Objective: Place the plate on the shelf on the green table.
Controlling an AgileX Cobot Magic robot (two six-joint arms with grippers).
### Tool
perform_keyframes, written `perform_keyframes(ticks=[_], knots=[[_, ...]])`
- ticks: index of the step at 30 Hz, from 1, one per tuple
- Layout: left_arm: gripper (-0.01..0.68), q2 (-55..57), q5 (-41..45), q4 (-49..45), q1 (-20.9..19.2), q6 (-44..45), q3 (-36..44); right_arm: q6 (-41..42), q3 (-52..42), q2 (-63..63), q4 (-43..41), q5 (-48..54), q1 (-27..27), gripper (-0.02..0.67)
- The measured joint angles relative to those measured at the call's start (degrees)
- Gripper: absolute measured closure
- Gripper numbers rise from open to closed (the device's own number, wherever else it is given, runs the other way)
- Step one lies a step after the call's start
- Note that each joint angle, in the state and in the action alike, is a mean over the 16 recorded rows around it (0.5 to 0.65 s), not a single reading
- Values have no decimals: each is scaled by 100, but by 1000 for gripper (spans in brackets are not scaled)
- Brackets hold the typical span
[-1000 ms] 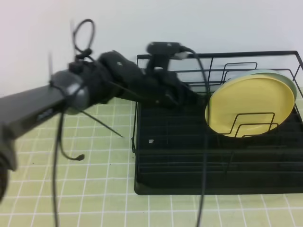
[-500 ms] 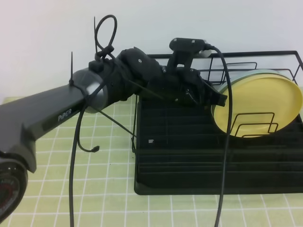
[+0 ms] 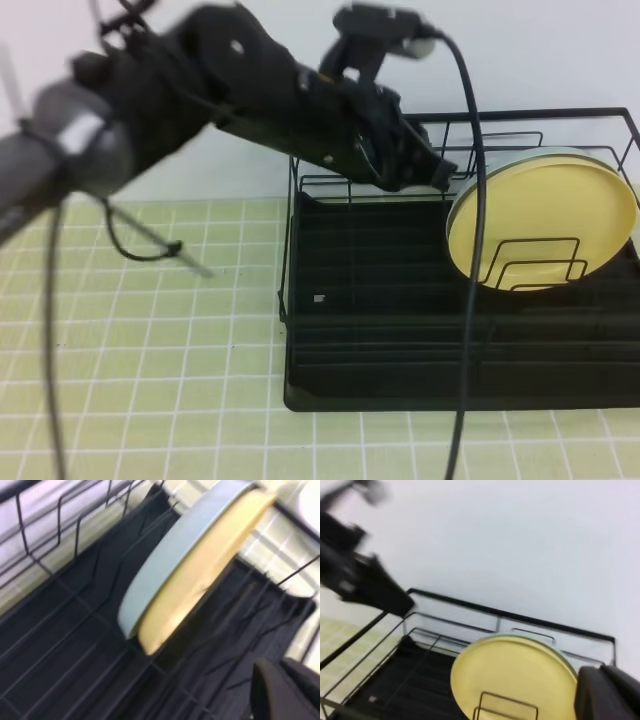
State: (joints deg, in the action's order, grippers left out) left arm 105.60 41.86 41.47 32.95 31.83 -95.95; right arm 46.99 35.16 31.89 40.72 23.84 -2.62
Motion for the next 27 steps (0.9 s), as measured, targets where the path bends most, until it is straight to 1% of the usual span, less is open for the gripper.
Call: perform_keyframes(ticks=[6, 12, 20, 23, 27], knots=[[675, -948, -197, -336, 8, -223, 805, -360, -1078, -1009, -45, -266, 0, 651], [675, -2055, -774, -205, 19, -243, 2163, -356, -1800, -1759, -353, -27, 0, 651], [675, -3758, -2177, 70, 214, -233, 4083, -156, -2056, -2140, -924, 104, 0, 651], [675, -4332, -2675, 171, 333, -219, 4596, -123, -2058, -2162, -1009, 68, 0, 651], [675, -4898, -3159, 293, 491, -199, 5036, -130, -2058, -2162, -940, 75, 0, 651]])
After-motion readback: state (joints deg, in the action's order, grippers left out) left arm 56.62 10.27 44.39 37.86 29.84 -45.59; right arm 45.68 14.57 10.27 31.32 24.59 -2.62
